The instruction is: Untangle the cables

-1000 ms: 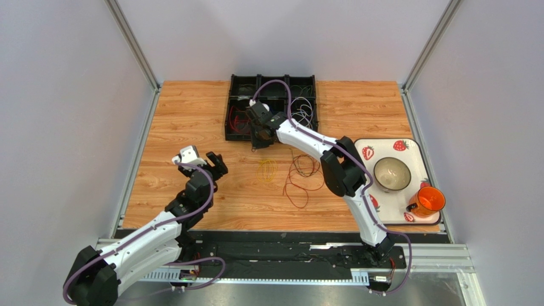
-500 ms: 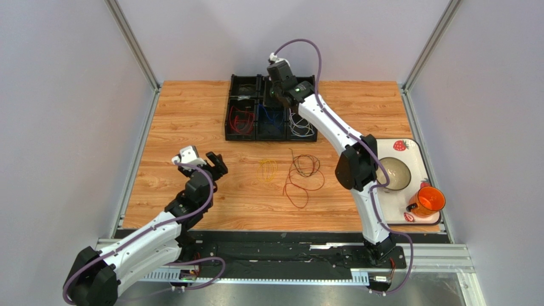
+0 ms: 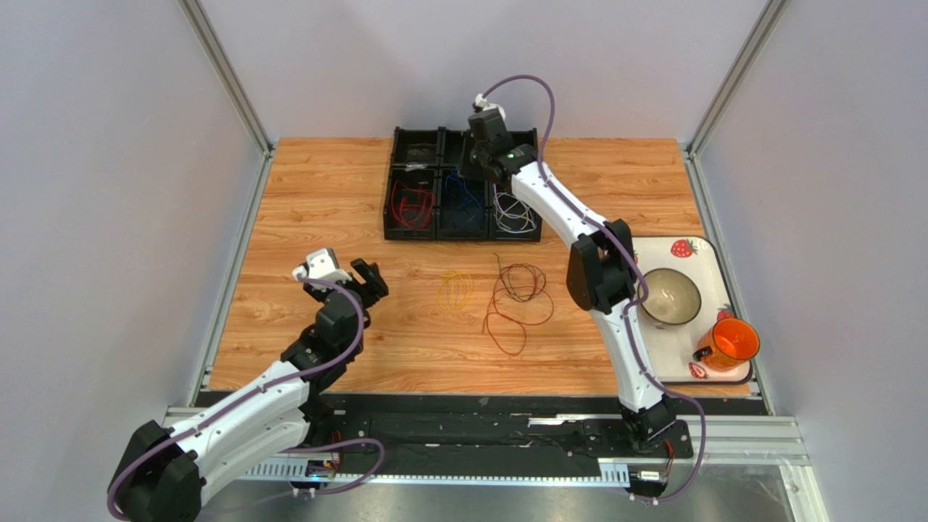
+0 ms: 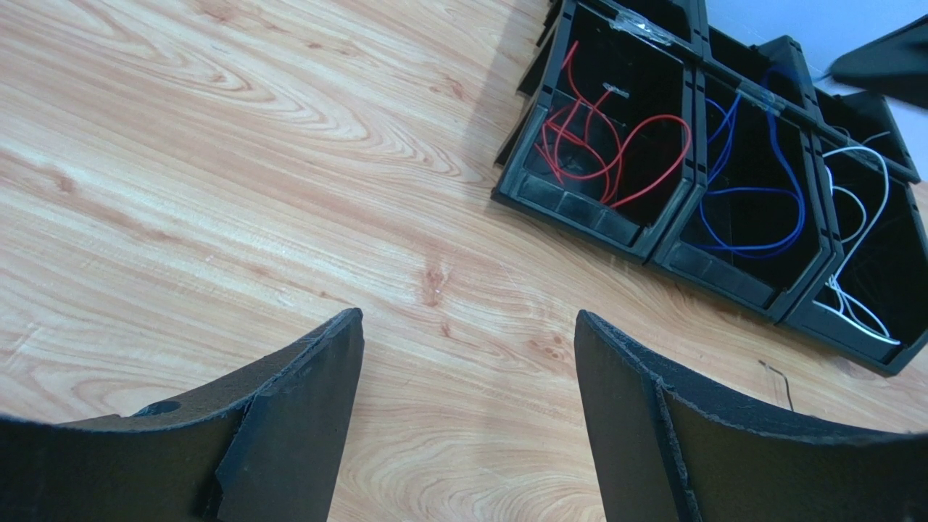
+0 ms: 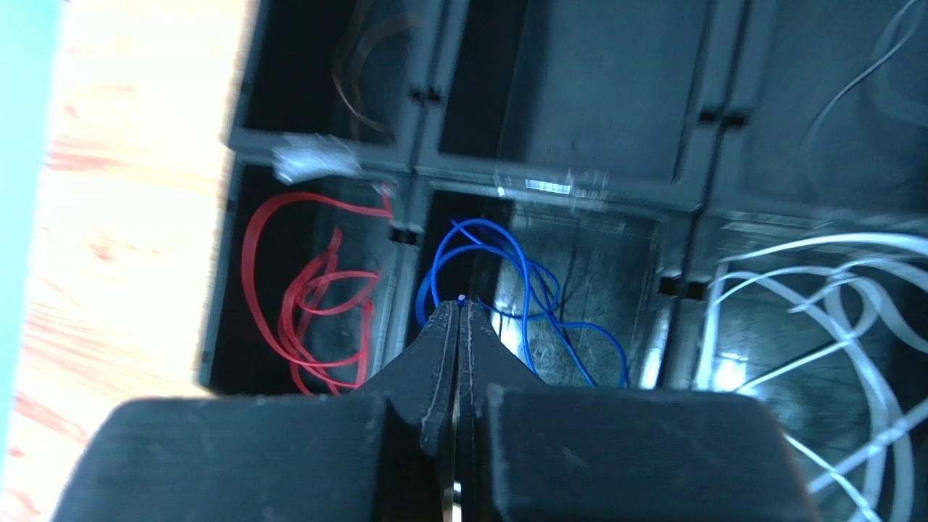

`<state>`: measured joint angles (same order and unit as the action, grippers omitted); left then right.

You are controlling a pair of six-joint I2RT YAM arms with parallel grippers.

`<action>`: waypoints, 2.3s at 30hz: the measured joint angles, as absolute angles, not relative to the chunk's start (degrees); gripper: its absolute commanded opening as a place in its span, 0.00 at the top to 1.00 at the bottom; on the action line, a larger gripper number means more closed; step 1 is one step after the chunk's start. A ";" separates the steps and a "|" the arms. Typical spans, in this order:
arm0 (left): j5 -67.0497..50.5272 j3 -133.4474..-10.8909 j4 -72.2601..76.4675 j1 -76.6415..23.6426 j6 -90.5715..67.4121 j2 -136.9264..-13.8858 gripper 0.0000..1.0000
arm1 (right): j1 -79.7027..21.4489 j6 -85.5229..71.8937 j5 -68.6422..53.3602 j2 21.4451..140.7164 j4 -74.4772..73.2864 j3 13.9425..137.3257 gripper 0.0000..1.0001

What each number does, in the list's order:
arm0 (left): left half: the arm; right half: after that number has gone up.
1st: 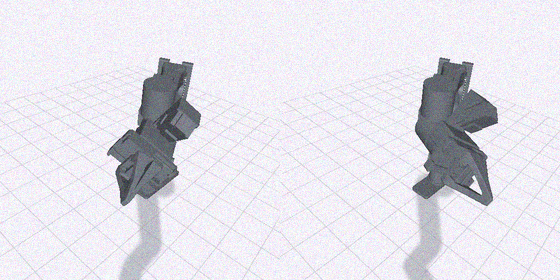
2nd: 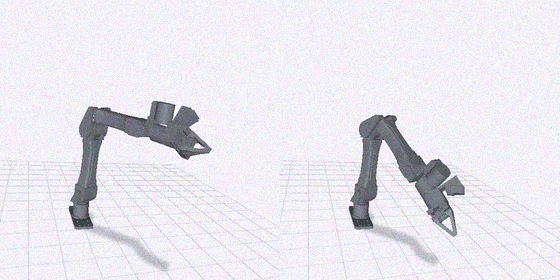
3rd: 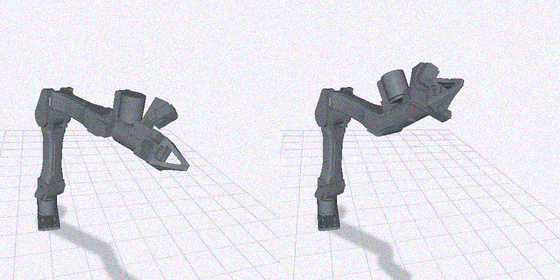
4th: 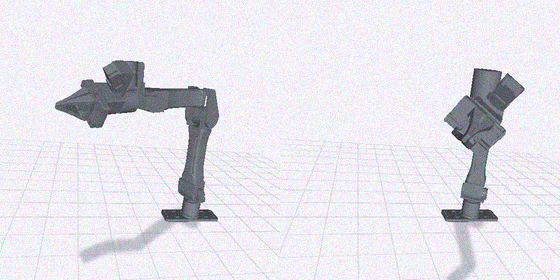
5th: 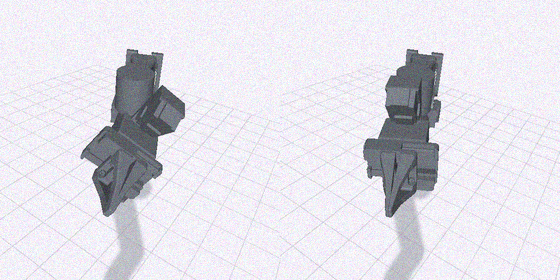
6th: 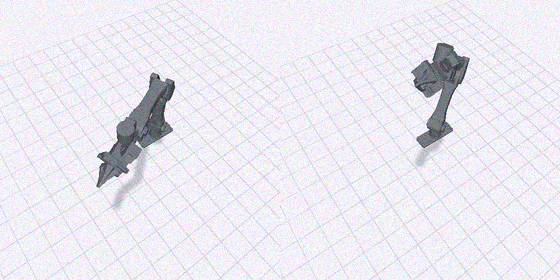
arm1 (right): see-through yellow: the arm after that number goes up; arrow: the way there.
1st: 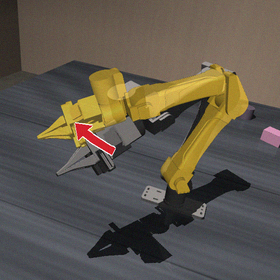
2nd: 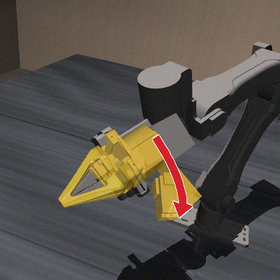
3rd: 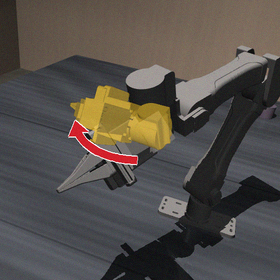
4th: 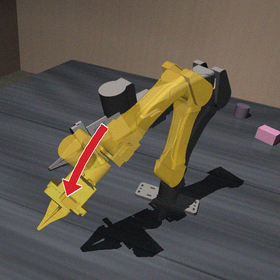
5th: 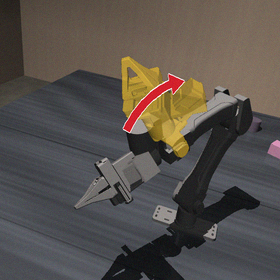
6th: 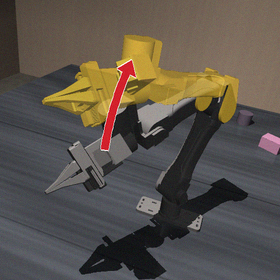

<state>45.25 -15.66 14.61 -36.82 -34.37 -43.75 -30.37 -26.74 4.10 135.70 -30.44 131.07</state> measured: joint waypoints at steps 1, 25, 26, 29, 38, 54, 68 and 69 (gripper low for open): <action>45.25 -15.66 14.66 -36.75 -34.37 -43.79 0.21 | -30.39 -26.85 3.90 136.55 -30.41 131.07 1.00; 45.06 -15.66 14.83 -36.64 -34.33 -44.58 0.20 | -30.70 -28.08 -0.47 140.70 -31.29 130.87 0.38; 45.06 -15.66 14.83 -36.64 -34.33 -44.58 0.20 | -30.70 -27.94 -0.51 140.31 -31.83 130.87 0.37; 45.04 -15.66 14.83 -36.64 -34.30 -44.56 0.18 | -30.70 -27.51 -0.58 137.71 -33.39 130.67 0.38; 43.09 -15.66 15.51 -36.64 -33.93 -44.91 0.18 | -30.74 -25.45 -1.15 118.41 -32.71 117.51 0.39; 30.33 -24.95 13.93 -36.91 -29.41 -57.74 0.21 | -26.72 -34.24 -7.99 90.94 -13.91 60.47 0.13; 20.45 -42.83 7.66 -53.21 -26.68 -82.37 0.24 | -28.97 -34.50 1.67 87.74 -15.09 50.26 0.21; 19.64 -42.87 7.66 -53.84 -26.68 -83.90 0.24 | -28.97 -34.52 2.44 87.00 -15.07 49.23 0.21</action>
